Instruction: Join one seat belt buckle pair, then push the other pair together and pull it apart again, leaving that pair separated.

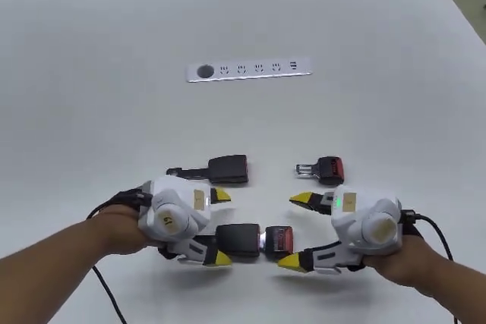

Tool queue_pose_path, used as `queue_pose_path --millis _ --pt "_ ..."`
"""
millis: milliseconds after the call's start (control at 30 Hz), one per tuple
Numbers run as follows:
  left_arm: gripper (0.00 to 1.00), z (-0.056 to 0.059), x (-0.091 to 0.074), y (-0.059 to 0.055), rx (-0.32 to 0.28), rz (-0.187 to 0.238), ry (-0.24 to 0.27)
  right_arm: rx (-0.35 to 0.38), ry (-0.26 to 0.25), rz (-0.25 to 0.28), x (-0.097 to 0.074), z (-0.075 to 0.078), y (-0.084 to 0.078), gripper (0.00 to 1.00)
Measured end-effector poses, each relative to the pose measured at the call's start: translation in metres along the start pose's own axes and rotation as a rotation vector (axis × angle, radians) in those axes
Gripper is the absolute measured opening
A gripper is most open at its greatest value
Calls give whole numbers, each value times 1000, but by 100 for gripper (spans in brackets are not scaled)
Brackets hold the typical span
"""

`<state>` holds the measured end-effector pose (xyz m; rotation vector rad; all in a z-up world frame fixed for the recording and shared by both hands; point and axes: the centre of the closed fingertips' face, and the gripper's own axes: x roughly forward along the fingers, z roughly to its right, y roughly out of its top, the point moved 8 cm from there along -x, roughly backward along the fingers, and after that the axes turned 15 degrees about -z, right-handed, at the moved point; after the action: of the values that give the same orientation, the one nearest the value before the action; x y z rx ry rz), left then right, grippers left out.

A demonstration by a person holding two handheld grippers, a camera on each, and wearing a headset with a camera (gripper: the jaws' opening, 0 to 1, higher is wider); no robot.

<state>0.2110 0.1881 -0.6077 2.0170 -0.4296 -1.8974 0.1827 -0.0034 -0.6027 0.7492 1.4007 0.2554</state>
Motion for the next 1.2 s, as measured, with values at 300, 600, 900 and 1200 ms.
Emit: queue_pose_path --millis 300,600,900,1200 --pt "69 -27 -17 -5 -29 16 70 6 -23 -4 -14 33 -10 71" --pt "69 -61 -26 -8 -38 9 109 56 -69 -5 -28 79 -17 74" --pt "69 -98 -34 -6 -97 45 132 83 -71 -21 -29 105 -29 76" --pt "69 -106 -17 -12 -79 10 94 102 -26 -55 -19 122 -44 79"
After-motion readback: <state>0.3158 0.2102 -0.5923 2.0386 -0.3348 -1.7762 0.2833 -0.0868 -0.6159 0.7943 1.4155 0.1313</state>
